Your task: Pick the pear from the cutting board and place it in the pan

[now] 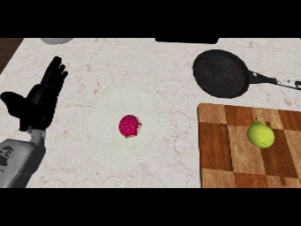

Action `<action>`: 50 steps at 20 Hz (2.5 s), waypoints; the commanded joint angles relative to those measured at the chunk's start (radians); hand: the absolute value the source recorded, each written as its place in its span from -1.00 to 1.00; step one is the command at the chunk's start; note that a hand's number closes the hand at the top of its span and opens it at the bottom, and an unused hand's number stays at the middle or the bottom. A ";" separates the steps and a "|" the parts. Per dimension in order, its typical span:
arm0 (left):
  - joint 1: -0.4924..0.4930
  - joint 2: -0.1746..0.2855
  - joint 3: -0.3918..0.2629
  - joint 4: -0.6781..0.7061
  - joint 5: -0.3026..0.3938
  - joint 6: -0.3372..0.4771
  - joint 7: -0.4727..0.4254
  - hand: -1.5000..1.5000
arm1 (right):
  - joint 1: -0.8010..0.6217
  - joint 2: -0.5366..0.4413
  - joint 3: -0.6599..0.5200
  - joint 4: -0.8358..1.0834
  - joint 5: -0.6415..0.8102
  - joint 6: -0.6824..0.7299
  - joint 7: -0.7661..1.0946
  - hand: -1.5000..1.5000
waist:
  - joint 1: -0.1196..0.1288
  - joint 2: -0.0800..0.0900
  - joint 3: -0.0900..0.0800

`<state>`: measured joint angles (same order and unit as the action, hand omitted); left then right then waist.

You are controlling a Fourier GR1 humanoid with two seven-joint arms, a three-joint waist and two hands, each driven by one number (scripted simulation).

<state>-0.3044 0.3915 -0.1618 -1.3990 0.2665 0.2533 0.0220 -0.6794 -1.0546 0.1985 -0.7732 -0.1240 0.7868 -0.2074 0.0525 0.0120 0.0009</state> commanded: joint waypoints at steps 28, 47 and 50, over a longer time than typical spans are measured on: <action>0.064 -0.059 0.104 -0.018 -0.097 -0.053 0.011 0.00 | -0.145 0.286 -0.011 0.104 0.320 0.103 0.171 -1.00 | -0.042 -0.008 -0.001; 0.040 -0.091 0.184 0.032 -0.132 -0.139 -0.004 0.00 | -0.055 0.431 -0.006 0.053 0.524 0.119 0.085 -1.00 | -0.048 -0.010 -0.001; 0.063 -0.107 0.151 -0.069 -0.148 -0.108 0.073 0.00 | -0.054 0.433 0.041 -0.010 0.576 0.118 0.120 -1.00 | -0.049 -0.012 -0.001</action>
<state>-0.2340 0.2886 -0.0122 -1.4583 0.1236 0.1543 0.0683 -0.7377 -0.6281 0.2133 -0.7365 0.4006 0.8956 -0.1048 0.0068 0.0003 0.0002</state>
